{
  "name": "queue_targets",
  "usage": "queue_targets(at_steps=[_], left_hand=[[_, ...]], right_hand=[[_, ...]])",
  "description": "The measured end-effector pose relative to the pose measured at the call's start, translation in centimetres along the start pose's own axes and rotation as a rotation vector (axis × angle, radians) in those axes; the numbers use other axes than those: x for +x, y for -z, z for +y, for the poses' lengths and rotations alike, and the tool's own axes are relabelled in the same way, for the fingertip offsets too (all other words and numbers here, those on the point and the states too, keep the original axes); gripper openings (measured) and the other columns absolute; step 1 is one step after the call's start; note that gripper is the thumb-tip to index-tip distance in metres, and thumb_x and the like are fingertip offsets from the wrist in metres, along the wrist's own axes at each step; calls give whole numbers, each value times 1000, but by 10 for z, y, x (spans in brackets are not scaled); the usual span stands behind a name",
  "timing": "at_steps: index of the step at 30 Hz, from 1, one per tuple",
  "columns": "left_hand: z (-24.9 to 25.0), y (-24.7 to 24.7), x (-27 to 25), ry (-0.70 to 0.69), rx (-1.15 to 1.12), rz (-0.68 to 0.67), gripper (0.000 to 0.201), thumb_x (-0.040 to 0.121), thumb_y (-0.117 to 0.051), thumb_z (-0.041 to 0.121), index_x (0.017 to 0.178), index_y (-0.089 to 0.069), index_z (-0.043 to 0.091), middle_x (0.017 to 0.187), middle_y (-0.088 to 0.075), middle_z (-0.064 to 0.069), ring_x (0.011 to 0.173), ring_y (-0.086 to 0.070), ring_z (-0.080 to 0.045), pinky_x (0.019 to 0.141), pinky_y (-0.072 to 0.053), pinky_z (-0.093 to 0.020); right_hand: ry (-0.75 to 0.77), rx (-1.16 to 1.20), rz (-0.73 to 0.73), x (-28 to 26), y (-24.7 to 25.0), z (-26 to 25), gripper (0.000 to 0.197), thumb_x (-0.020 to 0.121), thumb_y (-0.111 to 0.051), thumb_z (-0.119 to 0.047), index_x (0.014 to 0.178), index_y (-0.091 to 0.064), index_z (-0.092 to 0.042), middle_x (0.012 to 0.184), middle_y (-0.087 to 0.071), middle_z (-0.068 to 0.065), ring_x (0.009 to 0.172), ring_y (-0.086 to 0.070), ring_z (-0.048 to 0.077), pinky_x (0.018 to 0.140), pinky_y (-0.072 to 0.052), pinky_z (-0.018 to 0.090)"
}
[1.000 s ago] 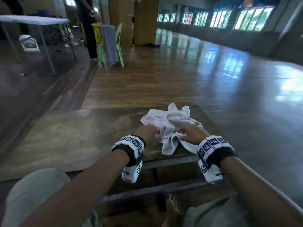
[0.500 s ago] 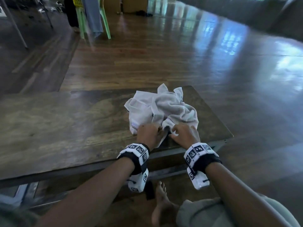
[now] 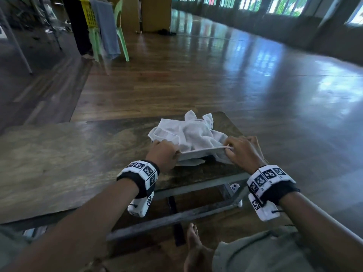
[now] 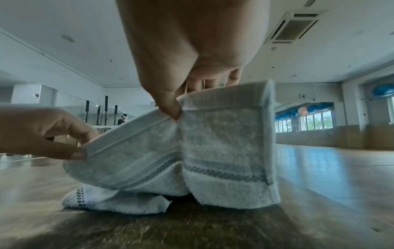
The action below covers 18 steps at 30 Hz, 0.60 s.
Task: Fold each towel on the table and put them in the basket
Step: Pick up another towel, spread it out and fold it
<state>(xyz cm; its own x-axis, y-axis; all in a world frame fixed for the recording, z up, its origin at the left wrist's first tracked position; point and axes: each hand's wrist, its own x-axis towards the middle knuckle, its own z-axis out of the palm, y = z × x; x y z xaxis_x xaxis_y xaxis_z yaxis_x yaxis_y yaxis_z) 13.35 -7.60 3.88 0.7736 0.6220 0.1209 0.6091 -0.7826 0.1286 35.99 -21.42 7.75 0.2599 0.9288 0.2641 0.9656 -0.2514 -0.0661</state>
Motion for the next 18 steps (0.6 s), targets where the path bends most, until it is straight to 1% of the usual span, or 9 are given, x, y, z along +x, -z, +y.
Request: queue_targets(at_steps=[1, 3, 5, 8, 11, 13, 14, 16, 18], left_hand=[[-1, 2, -1, -3, 4, 7, 17, 90, -43, 27, 79, -56, 22, 90, -62, -2, 89, -54, -24, 89, -33, -38], [-5, 5, -3, 4, -31, 33, 21, 93, -41, 28, 89, -59, 18, 92, -65, -4, 88, -58, -25, 89, -36, -36], [-12, 9, -5, 25, -74, 87, 22, 93, -44, 27, 98, -62, 16, 92, -69, -7, 87, -61, -28, 81, -41, -33], [-23, 19, -7, 61, -136, 153, 17, 91, -51, 24, 97, -66, 18, 87, -69, -8, 84, -62, -30, 72, -44, -32], [-30, 32, -10, 58, -171, 167, 14, 90, -57, 29, 90, -69, 20, 80, -66, 3, 76, -62, -23, 68, -36, -25], [-34, 40, -10, 36, -143, 177, 15, 89, -59, 35, 87, -69, 23, 79, -69, 5, 75, -63, -18, 68, -31, -23], [-35, 45, -8, 27, -107, 169, 13, 89, -58, 33, 87, -68, 24, 80, -70, 4, 77, -64, -18, 69, -31, -23], [-38, 55, -2, 12, -59, 143, 13, 90, -53, 21, 88, -64, 25, 83, -71, 6, 82, -65, -18, 74, -32, -24], [-41, 71, 6, 26, -61, 137, 19, 89, -49, 13, 89, -64, 24, 86, -70, 7, 84, -64, -17, 80, -37, -27]], right_hand=[[1, -7, 7, -2, 3, 4, 6, 84, -56, -29, 88, -60, -28, 88, -70, -8, 90, -61, 18, 87, -26, 35], [9, -43, 13, -7, 8, 10, 6, 85, -55, -29, 90, -59, -29, 91, -70, -8, 92, -61, 18, 87, -29, 36], [13, -109, 8, -13, 11, 18, 5, 86, -54, -28, 89, -57, -28, 92, -69, -9, 90, -62, 17, 84, -30, 35], [-26, -145, -15, -24, 16, 33, 4, 86, -55, -26, 85, -59, -28, 87, -69, -8, 87, -63, 18, 82, -32, 35], [-74, -94, -22, -34, 25, 46, 5, 85, -59, -27, 82, -64, -28, 82, -71, -7, 81, -65, 17, 84, -37, 36], [-105, -16, -35, -38, 34, 50, 7, 84, -63, -29, 80, -68, -30, 78, -72, -7, 75, -64, 14, 83, -39, 35], [-111, 10, -36, -38, 40, 51, 8, 84, -64, -30, 81, -71, -31, 77, -72, -8, 73, -64, 13, 82, -40, 34], [-116, 29, -27, -32, 54, 52, 11, 85, -64, -32, 85, -74, -31, 79, -74, -7, 76, -66, 14, 76, -41, 30], [-120, 43, -6, -20, 72, 53, 13, 85, -63, -32, 88, -76, -30, 77, -74, -3, 71, -65, 17, 65, -39, 26]])
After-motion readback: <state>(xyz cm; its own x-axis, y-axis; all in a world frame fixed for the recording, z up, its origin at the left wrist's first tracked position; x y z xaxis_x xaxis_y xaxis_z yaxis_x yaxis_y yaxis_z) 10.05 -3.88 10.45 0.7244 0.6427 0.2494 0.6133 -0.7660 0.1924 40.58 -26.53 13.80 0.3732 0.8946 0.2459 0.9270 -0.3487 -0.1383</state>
